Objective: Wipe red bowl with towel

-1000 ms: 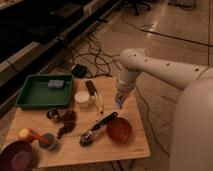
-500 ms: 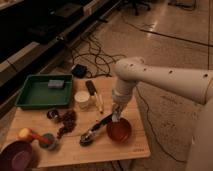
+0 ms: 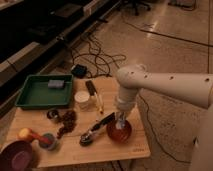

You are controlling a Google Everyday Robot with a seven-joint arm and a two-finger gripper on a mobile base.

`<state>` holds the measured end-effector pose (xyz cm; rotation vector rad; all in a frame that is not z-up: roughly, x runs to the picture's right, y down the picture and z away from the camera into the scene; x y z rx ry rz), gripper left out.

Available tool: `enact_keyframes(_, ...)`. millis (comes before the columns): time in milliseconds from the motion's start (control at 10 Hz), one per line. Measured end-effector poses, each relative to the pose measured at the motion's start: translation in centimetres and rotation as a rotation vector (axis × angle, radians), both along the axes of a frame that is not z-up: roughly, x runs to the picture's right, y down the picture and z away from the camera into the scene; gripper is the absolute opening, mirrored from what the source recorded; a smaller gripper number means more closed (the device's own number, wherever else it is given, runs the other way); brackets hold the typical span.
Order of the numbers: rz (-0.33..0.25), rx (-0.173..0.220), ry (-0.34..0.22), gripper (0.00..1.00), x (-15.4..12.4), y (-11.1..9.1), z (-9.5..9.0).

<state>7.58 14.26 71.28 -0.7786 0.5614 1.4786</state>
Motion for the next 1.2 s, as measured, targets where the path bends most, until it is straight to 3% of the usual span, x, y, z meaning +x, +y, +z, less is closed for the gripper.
enact_keyframes(500, -0.009, -0.033, 0.026, 0.00, 0.1, 3.3, -2.6)
enact_keyframes(1200, -0.001, -0.041, 0.041, 0.00, 0.1, 4.1, -1.9)
